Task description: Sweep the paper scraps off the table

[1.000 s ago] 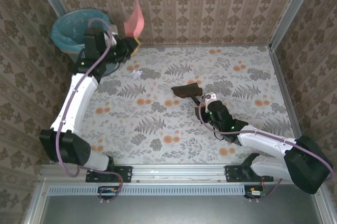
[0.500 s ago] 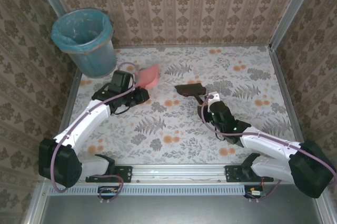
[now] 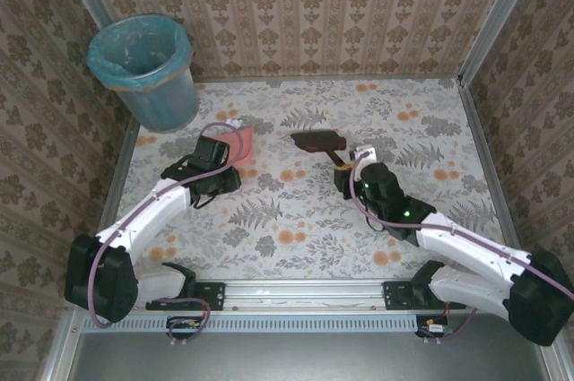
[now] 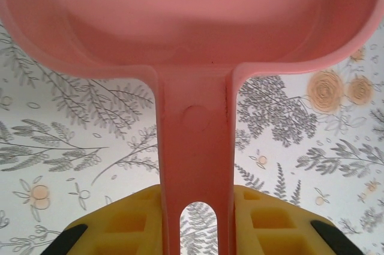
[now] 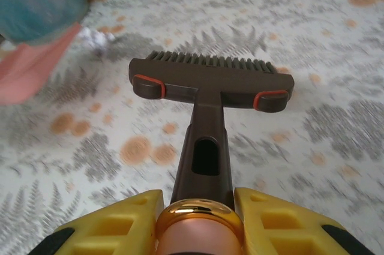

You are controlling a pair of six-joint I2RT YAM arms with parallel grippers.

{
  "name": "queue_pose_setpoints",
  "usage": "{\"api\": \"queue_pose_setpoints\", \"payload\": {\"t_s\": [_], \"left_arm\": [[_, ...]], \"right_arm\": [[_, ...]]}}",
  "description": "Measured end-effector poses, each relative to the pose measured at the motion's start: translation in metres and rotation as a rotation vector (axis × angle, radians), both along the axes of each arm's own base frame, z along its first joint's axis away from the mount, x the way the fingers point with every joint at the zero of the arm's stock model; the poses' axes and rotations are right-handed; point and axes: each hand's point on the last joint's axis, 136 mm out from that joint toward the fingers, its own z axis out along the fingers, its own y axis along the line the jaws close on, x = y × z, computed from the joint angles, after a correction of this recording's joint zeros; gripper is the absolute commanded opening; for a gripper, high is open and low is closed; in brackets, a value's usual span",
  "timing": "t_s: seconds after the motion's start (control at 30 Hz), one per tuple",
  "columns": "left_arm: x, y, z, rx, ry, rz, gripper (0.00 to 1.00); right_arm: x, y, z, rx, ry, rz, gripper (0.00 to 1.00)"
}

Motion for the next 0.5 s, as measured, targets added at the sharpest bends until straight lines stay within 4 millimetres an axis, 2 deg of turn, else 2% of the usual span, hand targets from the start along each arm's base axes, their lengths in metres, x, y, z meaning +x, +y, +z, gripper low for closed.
{"api": "queue_pose_setpoints", "payload": {"t_s": [0.17, 0.23, 0.37, 0.5], "left_arm": [[0.001, 0.008, -0.002, 0.036, 0.0, 0.022, 0.0], [0.001, 0.01, -0.004, 0.043, 0.006, 0.029, 0.0], [0.002, 0.014, -0.011, 0.06, 0.026, 0.041, 0.0], [0.003, 0.018, -0.011, 0.065, 0.026, 0.056, 0.0]], "right_arm": [[0.036, 0.056, 0.036, 0.008, -0.03, 0.082, 0.0], [0.051, 0.078, 0.043, 0.005, -0.038, 0.111, 0.0], [0.086, 0.122, 0.046, -0.013, -0.034, 0.163, 0.0], [0.114, 0.16, 0.038, -0.04, -0.022, 0.21, 0.0]]}}
